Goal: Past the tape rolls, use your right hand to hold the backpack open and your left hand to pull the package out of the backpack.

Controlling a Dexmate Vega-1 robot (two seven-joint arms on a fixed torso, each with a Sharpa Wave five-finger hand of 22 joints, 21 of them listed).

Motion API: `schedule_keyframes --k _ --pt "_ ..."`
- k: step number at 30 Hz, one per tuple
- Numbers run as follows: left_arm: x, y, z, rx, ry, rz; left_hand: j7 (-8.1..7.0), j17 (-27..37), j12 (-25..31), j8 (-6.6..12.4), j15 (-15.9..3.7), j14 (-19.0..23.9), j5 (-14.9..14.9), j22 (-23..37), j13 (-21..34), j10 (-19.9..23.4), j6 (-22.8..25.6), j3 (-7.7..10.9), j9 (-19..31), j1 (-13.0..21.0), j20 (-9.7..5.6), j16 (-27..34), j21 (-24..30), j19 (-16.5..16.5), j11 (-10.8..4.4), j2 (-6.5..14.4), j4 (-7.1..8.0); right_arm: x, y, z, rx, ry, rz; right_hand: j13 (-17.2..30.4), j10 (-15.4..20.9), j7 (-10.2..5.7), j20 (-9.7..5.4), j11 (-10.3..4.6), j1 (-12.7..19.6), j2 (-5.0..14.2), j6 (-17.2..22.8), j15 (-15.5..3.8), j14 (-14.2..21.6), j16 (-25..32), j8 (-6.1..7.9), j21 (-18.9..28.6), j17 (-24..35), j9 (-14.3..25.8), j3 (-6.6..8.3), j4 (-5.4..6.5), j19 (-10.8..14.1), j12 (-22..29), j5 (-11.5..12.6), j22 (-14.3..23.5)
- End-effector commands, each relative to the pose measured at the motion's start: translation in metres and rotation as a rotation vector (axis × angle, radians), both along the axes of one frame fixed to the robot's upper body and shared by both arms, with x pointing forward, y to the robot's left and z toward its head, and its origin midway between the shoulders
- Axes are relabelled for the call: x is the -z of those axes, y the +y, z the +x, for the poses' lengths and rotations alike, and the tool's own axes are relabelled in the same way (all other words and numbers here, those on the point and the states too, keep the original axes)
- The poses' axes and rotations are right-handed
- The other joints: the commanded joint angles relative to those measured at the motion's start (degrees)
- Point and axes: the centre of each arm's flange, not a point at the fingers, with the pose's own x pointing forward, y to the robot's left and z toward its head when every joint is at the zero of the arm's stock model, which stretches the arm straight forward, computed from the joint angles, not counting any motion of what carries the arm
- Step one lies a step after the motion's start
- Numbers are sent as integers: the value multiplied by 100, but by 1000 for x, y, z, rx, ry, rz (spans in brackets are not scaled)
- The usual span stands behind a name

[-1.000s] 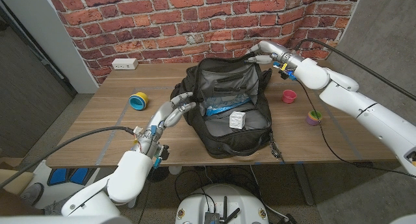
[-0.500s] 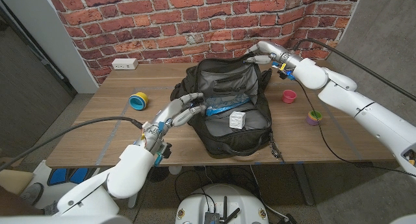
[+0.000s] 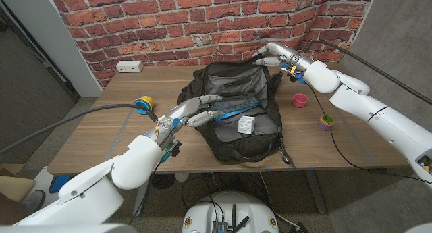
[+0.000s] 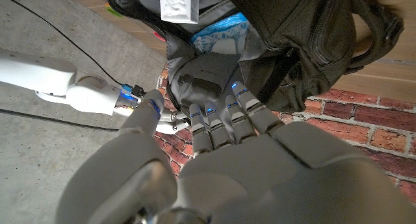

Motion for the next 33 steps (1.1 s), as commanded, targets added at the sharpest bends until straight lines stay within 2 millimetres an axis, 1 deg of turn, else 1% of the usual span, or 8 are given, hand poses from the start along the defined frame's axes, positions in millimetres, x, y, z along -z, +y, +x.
schedule_keyframes --k 1,13,14,15,17,23,33 --pt "-22 -11 12 39 18 142 1 3 -20 4 -630 -17 42 3 20 -49 -43 -18 7 113 -704 -25 6 -16 -7 -12 -11 -1 -1 -3 -8 -11 20 13 34 -21 -724 9 29 69 78 -507 55 -21 -12 46 23 19 45 -14 -12 -2 28 18" --pt "-47 -22 29 82 1 249 4 5 -35 -8 -615 -59 47 -1 22 -105 -134 -49 9 306 -699 -32 4 -14 -24 -124 -18 1 -2 -2 -16 -11 32 19 48 -24 -723 9 32 67 91 -508 57 -30 -26 72 34 21 49 -17 -18 -5 29 18" --pt "-48 -23 31 88 -10 249 14 5 -32 -2 -616 -50 48 -1 22 -101 -130 -51 9 331 -688 -27 8 -3 -20 -135 -18 1 -2 -1 -17 -11 34 19 52 -23 -723 14 33 71 95 -511 58 -31 -26 74 35 22 51 -17 -18 -5 30 18" --pt "-50 -24 32 95 -21 255 33 5 -18 20 -612 5 53 -1 22 -73 -103 -61 11 441 -648 -5 31 67 -12 -175 -13 1 -2 -1 -19 -11 35 19 47 -22 -723 14 34 70 93 -512 60 -31 -30 78 37 22 52 -18 -19 -8 30 17" --pt "-54 -27 36 93 -31 281 45 5 -4 37 -604 69 57 -1 23 -34 -70 -73 11 552 -619 12 54 149 -18 -206 -6 1 -2 0 -22 -12 38 18 33 -22 -723 13 31 72 80 -508 62 -31 -38 82 39 22 51 -14 -21 -17 29 17" --pt "-66 -38 50 115 -25 361 58 6 -10 36 -602 74 63 -1 23 -40 -73 -81 12 650 -576 5 63 200 -9 -227 -4 1 -1 0 -33 -15 38 22 30 -29 -724 10 31 81 77 -511 64 -37 -47 91 43 24 57 -9 -30 -21 28 17" --pt "-85 -55 67 178 -6 469 38 7 -32 13 -605 11 74 -1 25 -100 -157 -103 13 838 -575 -22 52 229 -18 -293 -8 -2 -1 -4 -49 -32 44 32 22 -21 -724 6 37 73 79 -514 56 -49 -64 115 55 27 60 -14 -43 -30 25 17"
